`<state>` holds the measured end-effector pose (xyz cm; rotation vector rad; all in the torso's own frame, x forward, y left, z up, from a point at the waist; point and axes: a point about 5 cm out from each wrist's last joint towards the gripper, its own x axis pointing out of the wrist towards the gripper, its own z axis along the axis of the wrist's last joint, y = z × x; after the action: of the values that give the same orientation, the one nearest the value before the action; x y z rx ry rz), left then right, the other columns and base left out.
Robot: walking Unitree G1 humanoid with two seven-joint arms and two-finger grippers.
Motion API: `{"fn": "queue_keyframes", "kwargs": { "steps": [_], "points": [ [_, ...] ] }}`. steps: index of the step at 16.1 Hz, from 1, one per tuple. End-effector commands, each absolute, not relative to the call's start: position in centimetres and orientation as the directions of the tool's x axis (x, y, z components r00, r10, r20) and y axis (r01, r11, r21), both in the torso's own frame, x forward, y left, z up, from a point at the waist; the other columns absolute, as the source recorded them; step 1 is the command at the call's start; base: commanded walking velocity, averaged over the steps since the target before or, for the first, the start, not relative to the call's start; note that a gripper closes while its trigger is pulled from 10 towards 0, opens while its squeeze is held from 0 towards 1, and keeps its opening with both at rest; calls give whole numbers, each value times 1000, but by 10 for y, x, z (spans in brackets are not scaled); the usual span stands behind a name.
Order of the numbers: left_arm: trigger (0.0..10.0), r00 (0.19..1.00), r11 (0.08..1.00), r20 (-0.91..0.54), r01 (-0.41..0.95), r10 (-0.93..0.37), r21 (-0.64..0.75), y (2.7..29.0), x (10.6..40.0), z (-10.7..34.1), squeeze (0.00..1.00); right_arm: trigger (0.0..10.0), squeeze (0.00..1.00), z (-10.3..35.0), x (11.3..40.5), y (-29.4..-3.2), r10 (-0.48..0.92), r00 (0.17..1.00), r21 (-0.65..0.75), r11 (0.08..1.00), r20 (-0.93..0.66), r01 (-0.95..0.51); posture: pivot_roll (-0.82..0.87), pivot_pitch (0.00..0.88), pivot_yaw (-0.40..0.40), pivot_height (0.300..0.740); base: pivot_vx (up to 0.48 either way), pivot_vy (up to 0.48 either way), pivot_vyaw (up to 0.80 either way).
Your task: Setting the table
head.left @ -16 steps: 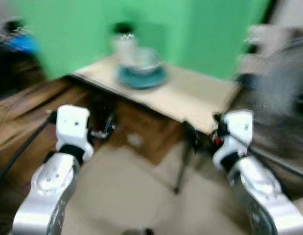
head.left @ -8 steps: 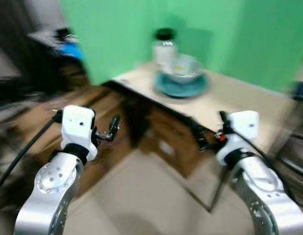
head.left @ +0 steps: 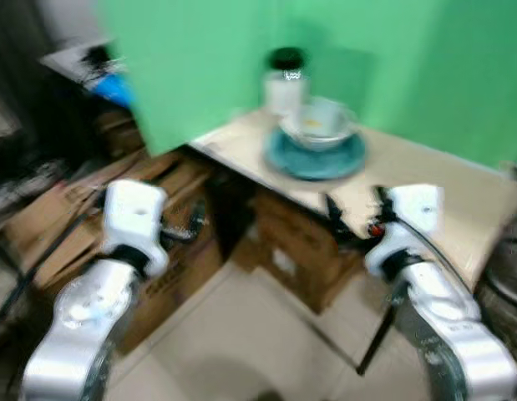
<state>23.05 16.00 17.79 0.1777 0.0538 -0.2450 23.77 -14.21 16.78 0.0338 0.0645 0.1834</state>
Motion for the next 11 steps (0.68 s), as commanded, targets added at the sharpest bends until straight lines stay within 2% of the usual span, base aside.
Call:
{"fn": "queue_keyframes", "kwargs": {
  "steps": [1, 11],
  "points": [
    [10000, 974, 956, -70, 227, -217, 189, 166, 230, 180, 1000, 10000, 1000, 172, 238, -133, 217, 976, 52, 975, -31, -215, 66, 0, 56, 740, 270, 0, -800],
    [10000, 973, 960, -56, 230, -224, 158, 166, 232, 183, 1000, 10000, 1000, 174, 240, -131, 226, 974, 52, 973, -5, -226, 68, 0, 56, 740, 276, 0, 0]
  ]
}}
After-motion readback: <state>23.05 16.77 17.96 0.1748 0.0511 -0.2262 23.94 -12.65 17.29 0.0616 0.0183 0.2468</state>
